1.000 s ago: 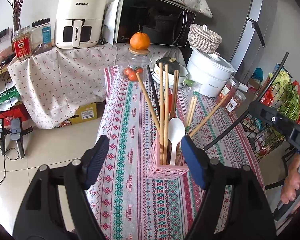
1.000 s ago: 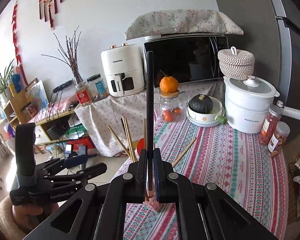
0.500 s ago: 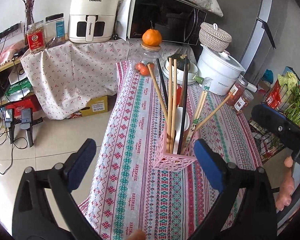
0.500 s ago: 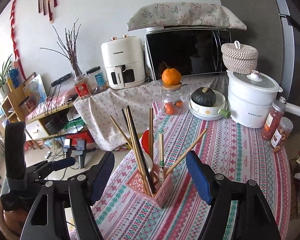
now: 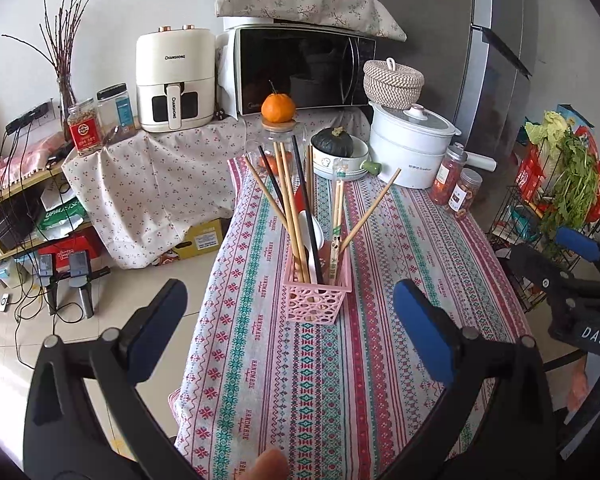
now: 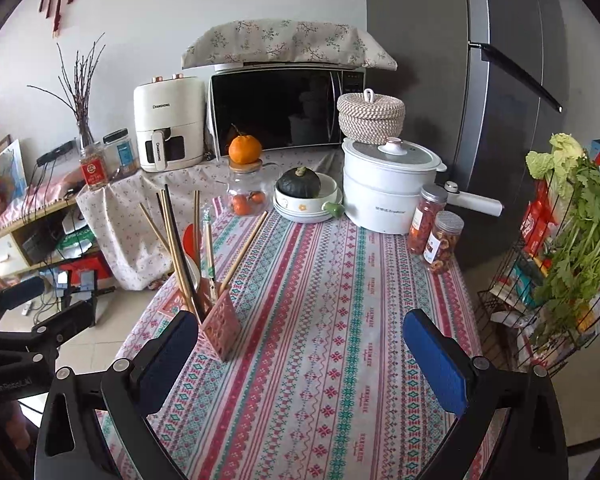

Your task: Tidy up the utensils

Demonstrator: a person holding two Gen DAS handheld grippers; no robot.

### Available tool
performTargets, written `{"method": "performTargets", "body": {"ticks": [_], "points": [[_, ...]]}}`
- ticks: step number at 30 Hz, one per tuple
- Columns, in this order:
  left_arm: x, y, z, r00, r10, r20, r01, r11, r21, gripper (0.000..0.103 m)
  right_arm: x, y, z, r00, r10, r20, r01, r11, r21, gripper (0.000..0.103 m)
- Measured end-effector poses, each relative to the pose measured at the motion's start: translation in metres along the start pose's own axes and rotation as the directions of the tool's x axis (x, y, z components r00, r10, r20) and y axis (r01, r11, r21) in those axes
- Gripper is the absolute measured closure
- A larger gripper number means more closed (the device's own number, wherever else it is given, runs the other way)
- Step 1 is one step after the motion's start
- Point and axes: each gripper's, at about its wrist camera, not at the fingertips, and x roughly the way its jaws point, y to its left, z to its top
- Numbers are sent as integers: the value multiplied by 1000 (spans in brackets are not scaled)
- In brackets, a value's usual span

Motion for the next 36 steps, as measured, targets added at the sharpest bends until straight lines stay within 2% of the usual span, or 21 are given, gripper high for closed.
{"method": "performTargets", "body": {"ticks": [3, 6, 14, 36], "points": [[-4, -5, -4, 1000, 2, 16, -2, 1000, -9, 1, -21, -6, -7, 998, -8, 65, 6, 999, 32, 0], [-4, -9, -7, 1000, 10, 20, -10, 1000, -4, 1, -24, -12, -11, 997, -17, 78, 13, 998, 61, 0], [-9, -14, -8, 997, 38, 64, -39, 999, 5, 1, -10, -21, -12, 999, -24, 33, 21, 995, 96, 0], [-7, -22, -8, 998, 33, 53, -33, 999, 12, 1, -3, -22, -13, 999, -31, 10, 29, 992, 120, 0]]}}
